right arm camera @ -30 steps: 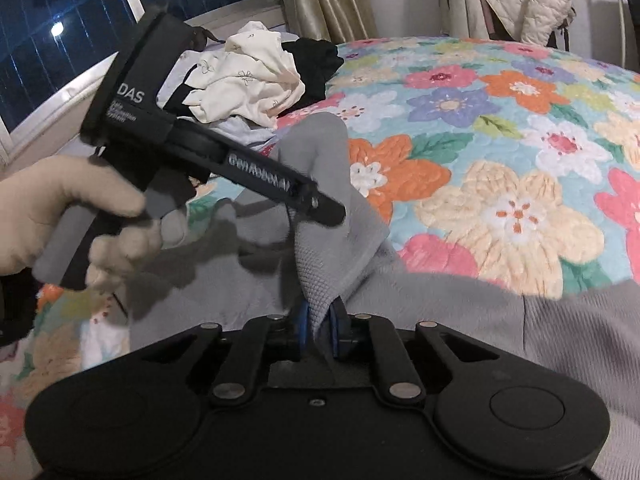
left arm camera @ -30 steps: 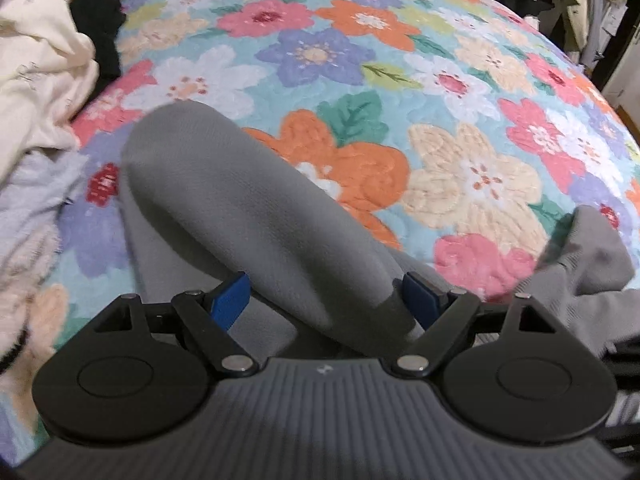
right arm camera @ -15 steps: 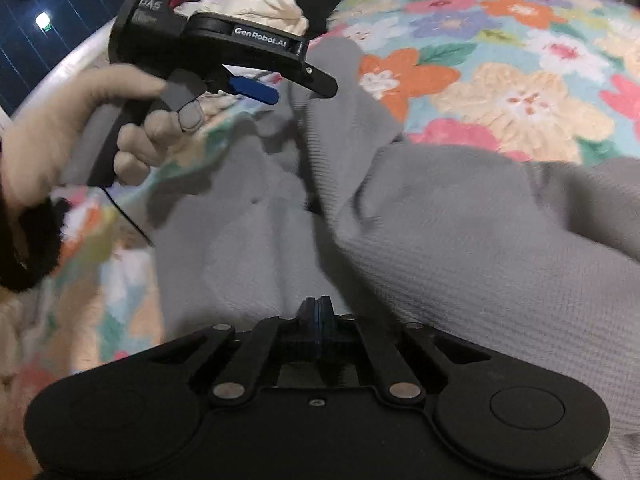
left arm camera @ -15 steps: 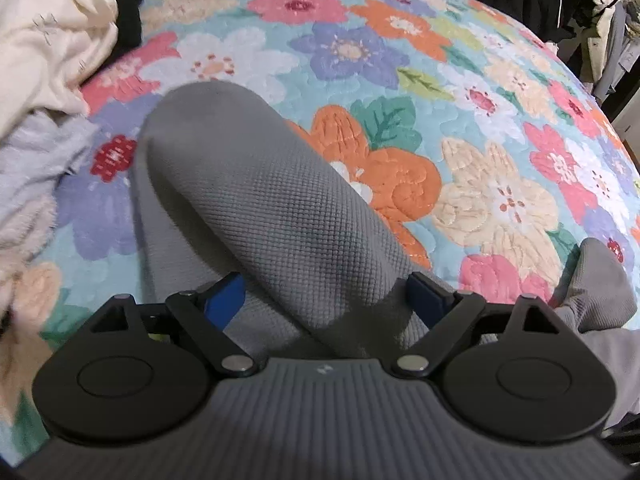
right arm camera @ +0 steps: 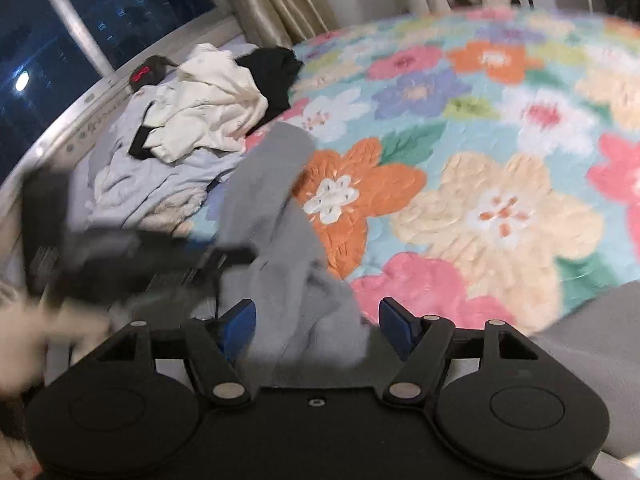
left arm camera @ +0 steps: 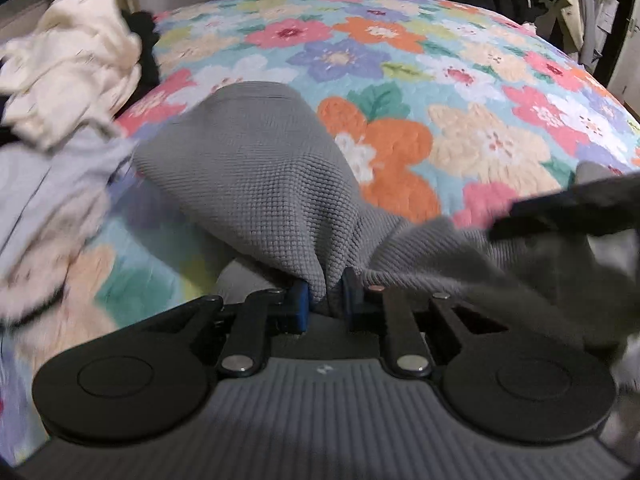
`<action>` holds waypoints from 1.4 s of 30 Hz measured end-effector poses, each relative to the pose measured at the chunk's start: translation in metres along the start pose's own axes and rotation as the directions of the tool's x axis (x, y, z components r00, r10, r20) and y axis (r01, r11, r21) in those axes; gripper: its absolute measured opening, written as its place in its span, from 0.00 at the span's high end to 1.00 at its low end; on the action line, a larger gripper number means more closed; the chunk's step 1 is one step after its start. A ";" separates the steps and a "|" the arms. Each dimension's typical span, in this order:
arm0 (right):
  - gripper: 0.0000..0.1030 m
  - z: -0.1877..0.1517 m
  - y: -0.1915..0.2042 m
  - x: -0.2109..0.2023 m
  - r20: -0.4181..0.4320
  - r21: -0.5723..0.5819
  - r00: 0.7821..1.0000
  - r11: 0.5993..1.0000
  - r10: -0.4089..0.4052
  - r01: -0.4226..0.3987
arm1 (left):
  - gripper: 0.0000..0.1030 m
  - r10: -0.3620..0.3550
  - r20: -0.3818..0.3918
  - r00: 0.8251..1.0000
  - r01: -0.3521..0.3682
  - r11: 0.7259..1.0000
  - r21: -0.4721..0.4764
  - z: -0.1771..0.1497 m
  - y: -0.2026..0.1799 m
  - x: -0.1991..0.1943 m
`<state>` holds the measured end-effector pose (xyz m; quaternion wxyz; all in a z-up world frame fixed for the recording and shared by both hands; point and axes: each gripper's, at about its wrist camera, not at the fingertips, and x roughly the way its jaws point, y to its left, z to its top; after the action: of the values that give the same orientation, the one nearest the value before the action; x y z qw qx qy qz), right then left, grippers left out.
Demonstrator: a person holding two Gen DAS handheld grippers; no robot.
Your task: Fold clothes
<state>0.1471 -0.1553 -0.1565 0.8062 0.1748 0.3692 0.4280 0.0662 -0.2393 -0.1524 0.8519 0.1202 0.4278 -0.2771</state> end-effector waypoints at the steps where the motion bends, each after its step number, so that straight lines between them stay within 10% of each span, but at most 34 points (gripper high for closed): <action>1: 0.29 0.002 -0.003 0.009 -0.001 0.035 1.000 0.999 -0.002 0.003 | 0.86 -0.003 -0.006 1.000 0.002 1.000 -0.022 -0.007 0.003 -0.005; 10: 0.29 -0.010 0.021 0.046 -0.051 0.064 0.994 0.994 0.094 -0.091 | 0.86 -0.050 -0.022 0.998 0.048 0.994 -0.094 -0.032 0.016 -0.020; 15: 0.80 -0.014 0.039 0.062 -0.038 0.017 0.993 0.994 0.111 -0.110 | 0.86 -0.056 -0.016 0.998 0.055 0.995 -0.089 -0.034 0.016 -0.022; 18: 0.90 -0.014 0.042 0.066 -0.032 -0.005 0.996 0.997 0.080 -0.081 | 0.84 -0.073 -0.014 0.997 0.072 0.993 -0.093 -0.027 0.019 -0.027; 25: 0.92 -0.014 0.053 0.015 0.137 -0.052 0.988 0.996 0.074 -0.067 | 0.78 -0.080 0.012 0.997 0.080 0.992 -0.092 0.000 0.020 -0.059; 30: 0.92 -0.017 0.033 -0.001 0.120 0.049 0.968 0.972 0.221 -0.228 | 0.69 0.018 0.070 0.997 -0.020 0.999 0.025 0.016 0.002 -0.078; 42: 0.92 -0.056 0.049 -0.014 0.153 -0.050 0.943 0.956 0.295 -0.291 | 0.42 -0.170 -0.067 0.983 0.163 0.982 -0.098 0.017 -0.007 -0.052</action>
<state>0.0732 -0.1403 -0.1580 0.7627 0.2504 0.2682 0.5326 0.0480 -0.2331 -0.1005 0.8138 0.0549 0.4804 -0.3225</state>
